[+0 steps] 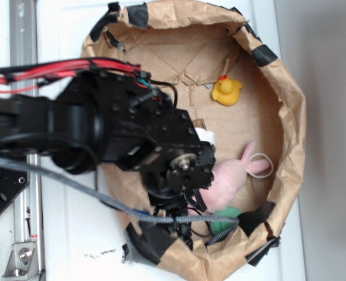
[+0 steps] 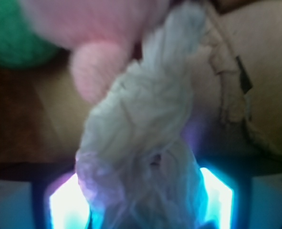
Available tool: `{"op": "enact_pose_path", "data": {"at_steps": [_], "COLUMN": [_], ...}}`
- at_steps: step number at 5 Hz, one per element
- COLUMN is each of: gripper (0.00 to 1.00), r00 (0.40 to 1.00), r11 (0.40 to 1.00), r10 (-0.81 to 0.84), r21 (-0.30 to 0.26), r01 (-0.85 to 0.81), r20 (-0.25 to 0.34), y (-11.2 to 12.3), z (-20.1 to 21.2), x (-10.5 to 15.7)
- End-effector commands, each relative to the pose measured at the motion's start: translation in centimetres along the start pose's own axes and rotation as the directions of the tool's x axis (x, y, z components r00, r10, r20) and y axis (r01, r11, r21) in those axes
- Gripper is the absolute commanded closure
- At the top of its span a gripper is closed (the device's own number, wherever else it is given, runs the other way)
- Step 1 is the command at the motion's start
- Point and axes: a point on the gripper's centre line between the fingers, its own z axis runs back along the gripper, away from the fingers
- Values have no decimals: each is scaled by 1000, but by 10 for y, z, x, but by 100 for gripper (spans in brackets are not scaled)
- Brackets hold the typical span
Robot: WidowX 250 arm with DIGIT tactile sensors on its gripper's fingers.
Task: Grab the white paper.
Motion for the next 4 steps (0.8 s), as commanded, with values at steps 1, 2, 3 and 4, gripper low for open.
{"op": "enact_pose_path", "data": {"at_steps": [1, 2, 3, 4], "gripper": [100, 100, 100, 100], "r00": [1000, 992, 972, 913], "r11": [1000, 1000, 999, 992], "r10": [-22, -15, -36, -103], "r21": [11, 18, 45, 107], "r01": [22, 13, 26, 66], "r20": [10, 123, 233, 394], "y": [-7, 1, 8, 18], "z": [22, 56, 91, 140], "x": [-6, 11, 21, 23]}}
